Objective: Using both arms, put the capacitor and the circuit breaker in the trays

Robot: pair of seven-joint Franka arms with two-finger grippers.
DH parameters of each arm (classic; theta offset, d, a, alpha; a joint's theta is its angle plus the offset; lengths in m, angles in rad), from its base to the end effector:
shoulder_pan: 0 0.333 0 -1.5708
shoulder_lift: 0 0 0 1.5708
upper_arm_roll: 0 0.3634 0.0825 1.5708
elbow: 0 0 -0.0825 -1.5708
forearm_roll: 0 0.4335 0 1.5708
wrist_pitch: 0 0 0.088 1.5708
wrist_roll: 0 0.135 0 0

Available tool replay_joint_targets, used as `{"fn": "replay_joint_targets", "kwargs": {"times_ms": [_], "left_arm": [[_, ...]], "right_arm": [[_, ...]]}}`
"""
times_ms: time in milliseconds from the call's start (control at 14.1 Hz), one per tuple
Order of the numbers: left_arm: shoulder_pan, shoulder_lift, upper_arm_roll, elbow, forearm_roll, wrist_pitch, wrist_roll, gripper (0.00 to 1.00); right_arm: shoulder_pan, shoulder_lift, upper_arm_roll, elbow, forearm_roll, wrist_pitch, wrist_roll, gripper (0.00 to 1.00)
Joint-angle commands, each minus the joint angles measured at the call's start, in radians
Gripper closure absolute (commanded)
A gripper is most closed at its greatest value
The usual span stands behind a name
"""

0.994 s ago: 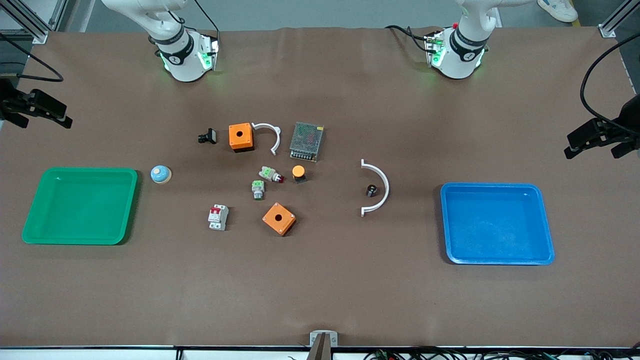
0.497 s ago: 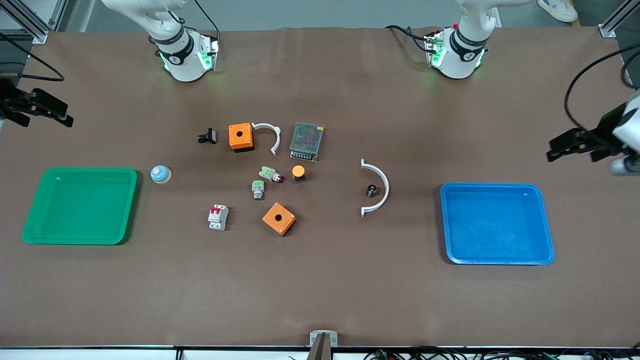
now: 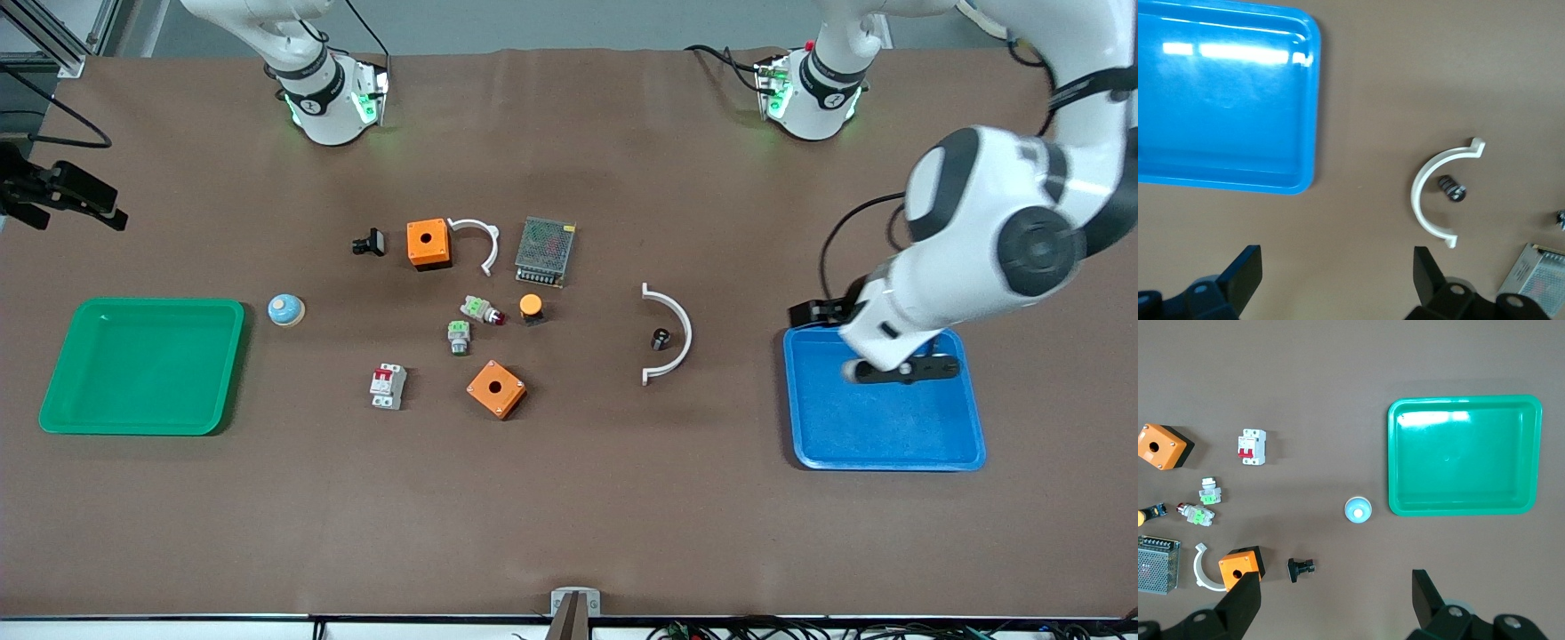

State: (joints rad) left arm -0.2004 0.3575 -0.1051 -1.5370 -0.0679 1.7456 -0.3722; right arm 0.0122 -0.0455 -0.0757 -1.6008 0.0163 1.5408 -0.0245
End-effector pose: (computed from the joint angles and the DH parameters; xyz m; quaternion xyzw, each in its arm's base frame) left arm 0.6760 -0.2125 0.4401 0.9950 0.0435 -0.0863 0.0241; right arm 0.5830 -0.0359 0.6527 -0.9997 0.0193 0.0069 0.0102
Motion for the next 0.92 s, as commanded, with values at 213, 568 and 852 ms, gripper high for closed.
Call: {"fn": "replay_joint_targets", "kwargs": {"times_ms": [213, 568, 852], "left_arm": [[-0.123, 0.106, 0.005, 0.012, 0.006, 0.103, -0.213, 0.0], [-0.232, 0.167, 0.008, -0.052, 0.025, 0.279, -0.381, 0.0], [-0.275, 0.166, 0.008, -0.178, 0.048, 0.448, -0.413, 0.0]], "right_arm": [[-0.011, 0.154, 0.004, 0.052, -0.018, 0.059, 0.0, 0.0], [0.017, 0.277, 0.005, 0.033, -0.003, 0.128, 0.011, 0.0], [0.132, 0.312, 0.007, -0.037, 0.002, 0.269, 0.165, 0.0]]}}
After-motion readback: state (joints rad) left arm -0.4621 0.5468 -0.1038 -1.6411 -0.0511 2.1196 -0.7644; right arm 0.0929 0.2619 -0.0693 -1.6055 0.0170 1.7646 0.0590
